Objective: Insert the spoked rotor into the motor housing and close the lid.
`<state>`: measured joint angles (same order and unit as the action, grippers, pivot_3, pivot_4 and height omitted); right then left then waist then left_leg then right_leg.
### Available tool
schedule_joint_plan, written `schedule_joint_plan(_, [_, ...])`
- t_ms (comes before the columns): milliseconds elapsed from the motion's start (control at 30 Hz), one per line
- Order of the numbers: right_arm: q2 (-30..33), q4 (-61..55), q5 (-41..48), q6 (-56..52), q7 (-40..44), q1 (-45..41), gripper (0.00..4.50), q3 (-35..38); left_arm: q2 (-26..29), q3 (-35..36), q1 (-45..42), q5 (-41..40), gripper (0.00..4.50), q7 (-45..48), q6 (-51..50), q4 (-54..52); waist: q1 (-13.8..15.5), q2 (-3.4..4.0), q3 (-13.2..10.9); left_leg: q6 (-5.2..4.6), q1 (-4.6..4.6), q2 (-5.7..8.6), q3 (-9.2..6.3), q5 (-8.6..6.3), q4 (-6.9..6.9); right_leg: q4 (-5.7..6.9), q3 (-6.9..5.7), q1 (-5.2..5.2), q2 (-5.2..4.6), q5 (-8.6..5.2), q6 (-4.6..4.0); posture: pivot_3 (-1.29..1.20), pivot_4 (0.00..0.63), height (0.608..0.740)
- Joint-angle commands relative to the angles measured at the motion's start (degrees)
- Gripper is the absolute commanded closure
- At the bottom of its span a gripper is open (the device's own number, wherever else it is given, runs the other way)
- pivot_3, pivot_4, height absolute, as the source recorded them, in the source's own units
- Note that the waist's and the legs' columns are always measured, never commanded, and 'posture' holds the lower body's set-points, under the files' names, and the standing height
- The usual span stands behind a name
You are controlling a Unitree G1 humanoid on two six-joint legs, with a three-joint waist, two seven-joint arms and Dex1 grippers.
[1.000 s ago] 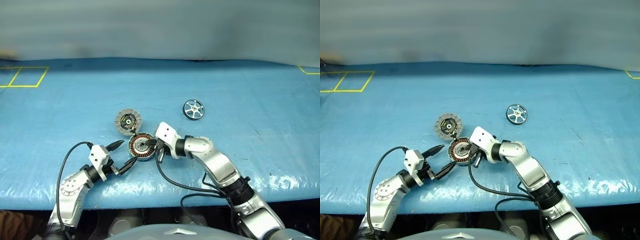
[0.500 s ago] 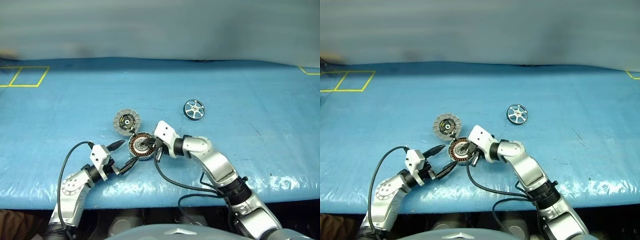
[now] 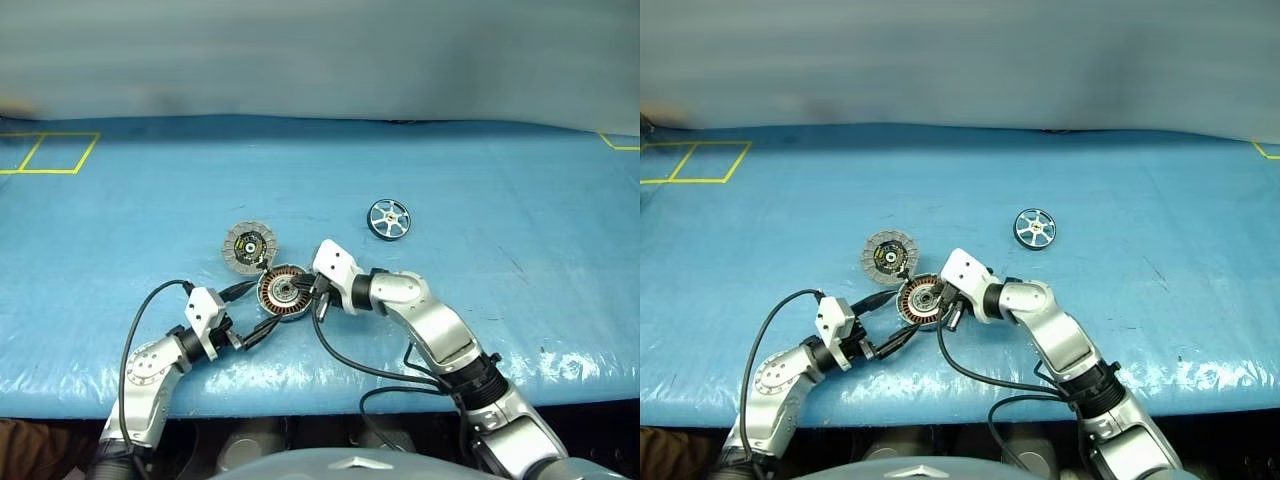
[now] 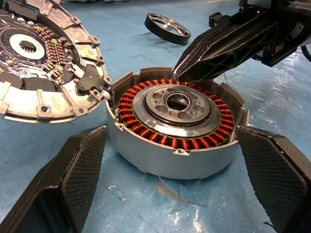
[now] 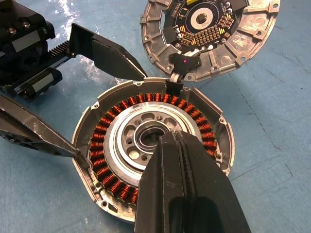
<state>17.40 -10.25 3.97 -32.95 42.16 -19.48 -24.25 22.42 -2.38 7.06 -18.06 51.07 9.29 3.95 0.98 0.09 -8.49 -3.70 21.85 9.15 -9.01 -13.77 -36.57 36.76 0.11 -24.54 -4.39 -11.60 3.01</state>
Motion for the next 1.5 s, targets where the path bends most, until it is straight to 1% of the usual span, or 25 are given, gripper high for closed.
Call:
schedule_joint_plan(33, [-0.09, -2.52, 0.89, 0.16, 0.26, -0.13, 4.48, 0.02, 0.80, -0.29, 0.25, 0.66, 0.00, 0.58, -0.29, 0.36, -0.01, 0.00, 0.00, 0.00, 0.00, 0.00, 0.00, 0.00, 0.00, 0.00, 0.00, 0.00, 0.00, 0.00, 0.00, 0.00, 0.150, 0.740])
schedule_joint_plan(900, [-2.40, -0.30, 1.42, 0.33, 0.12, -1.33, 4.48, -1.41, -0.22, -1.58, 0.07, 0.95, 0.00, 0.95, 0.77, 1.82, 0.05, 0.00, 0.00, 0.00, 0.00, 0.00, 0.00, 0.00, -0.03, 0.01, -0.01, 0.02, 0.00, 0.00, 0.00, 0.00, 0.150, 0.740])
schedule_joint_plan(1133, [-0.83, -1.42, 1.13, 0.41, -0.13, -1.64, 4.48, -0.47, -0.53, -1.92, -0.20, 1.06, 0.00, 1.48, 1.43, 2.86, 0.17, 0.00, 0.00, 0.00, -0.01, 0.01, 0.00, 0.00, -0.06, 0.02, -0.01, 0.03, 0.00, 0.00, 0.00, 0.00, 0.150, 0.740])
schedule_joint_plan(1333, [0.86, -1.86, 0.10, 0.40, -0.11, -1.42, 4.48, -1.81, -0.77, -1.82, -0.74, 1.14, 0.00, 1.84, 1.82, 3.78, 0.26, 0.00, 0.00, -0.01, 0.00, 0.01, 0.00, -0.01, -0.09, 0.02, -0.02, 0.04, -0.01, 0.00, 0.01, 0.00, 0.150, 0.740])
schedule_joint_plan(1500, [0.99, -1.81, 0.29, 0.47, -0.06, -1.26, 4.48, -1.66, -0.95, -1.77, -0.87, 1.15, 0.00, 1.91, 2.36, 4.41, 0.27, 0.00, 0.01, -0.01, 0.00, 0.01, 0.00, -0.01, -0.14, 0.03, -0.02, 0.06, -0.01, 0.00, 0.01, 0.00, 0.150, 0.740])
